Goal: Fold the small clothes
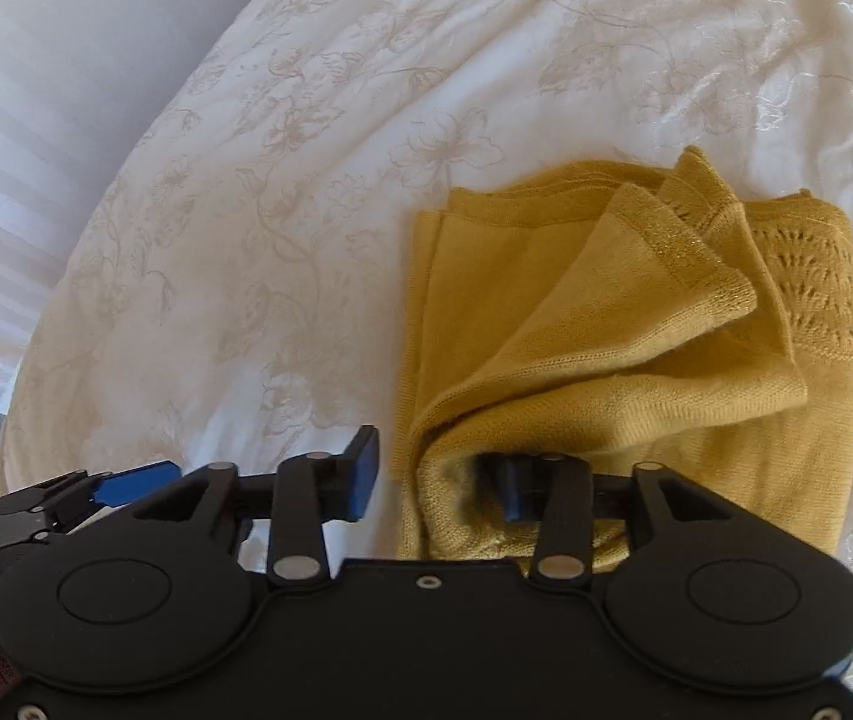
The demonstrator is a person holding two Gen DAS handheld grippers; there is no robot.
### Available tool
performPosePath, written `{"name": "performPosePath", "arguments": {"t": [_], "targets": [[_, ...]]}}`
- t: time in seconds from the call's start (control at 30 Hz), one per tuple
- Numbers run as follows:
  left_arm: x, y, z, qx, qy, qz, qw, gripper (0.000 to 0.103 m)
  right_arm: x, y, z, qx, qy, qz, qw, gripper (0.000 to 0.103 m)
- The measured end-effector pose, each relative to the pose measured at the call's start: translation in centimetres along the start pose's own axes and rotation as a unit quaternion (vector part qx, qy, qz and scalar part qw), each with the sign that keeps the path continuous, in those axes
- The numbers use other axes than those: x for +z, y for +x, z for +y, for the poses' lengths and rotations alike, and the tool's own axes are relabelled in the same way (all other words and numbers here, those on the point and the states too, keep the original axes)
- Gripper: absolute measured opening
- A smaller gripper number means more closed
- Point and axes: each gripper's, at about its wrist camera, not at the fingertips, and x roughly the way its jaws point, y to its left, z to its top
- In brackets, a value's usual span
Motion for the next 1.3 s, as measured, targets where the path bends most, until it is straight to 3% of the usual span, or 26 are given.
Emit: {"name": "performPosePath", "arguments": {"t": [0.13,0.2,0.3,0.47,0.67,0.87,1.03,1.3], "targets": [[0.8,0.0,-0.3,-0.009,0.012,-0.004,0.9999,0.088,-0.7,-3.4,0.9,0.052,-0.015,-0.049,0.997,0.063],[1.4,0.0,-0.7,-0.015,0.020,-0.008,0.9996,0.088,-1.1,-4.8,0.4,0.048,-0.005,-0.070,0.996,0.063],[2.7,-0.1,-1.7,-0.029,0.034,-0.017,0.9989,0.088,-1.9,-6.3,-1.3,0.010,0.031,-0.092,0.995,0.064],[4.8,0.7,-4.6,-0.057,0.074,-0.027,0.9952,0.088,-3.1,-6.2,-4.1,-0.038,0.073,-0.085,0.993,0.065],[6.4,4.5,-7.8,-0.061,0.101,-0.021,0.9928,0.088,-4.8,-5.0,-5.5,-0.055,0.087,-0.064,0.993,0.065],[7.5,10.1,-8.1,-0.024,0.088,0.013,0.9957,0.089,-7.0,-3.1,-7.3,-0.077,0.116,-0.012,0.990,0.063],[8.0,12.0,-7.1,-0.035,0.065,0.031,0.9968,0.098,-7.5,-3.3,-7.4,-0.081,0.113,0.011,0.990,0.063],[7.5,11.6,-7.2,-0.027,0.074,0.024,0.9966,0.099,-3.0,-5.9,-6.5,-0.051,0.068,-0.066,0.994,0.073]]}}
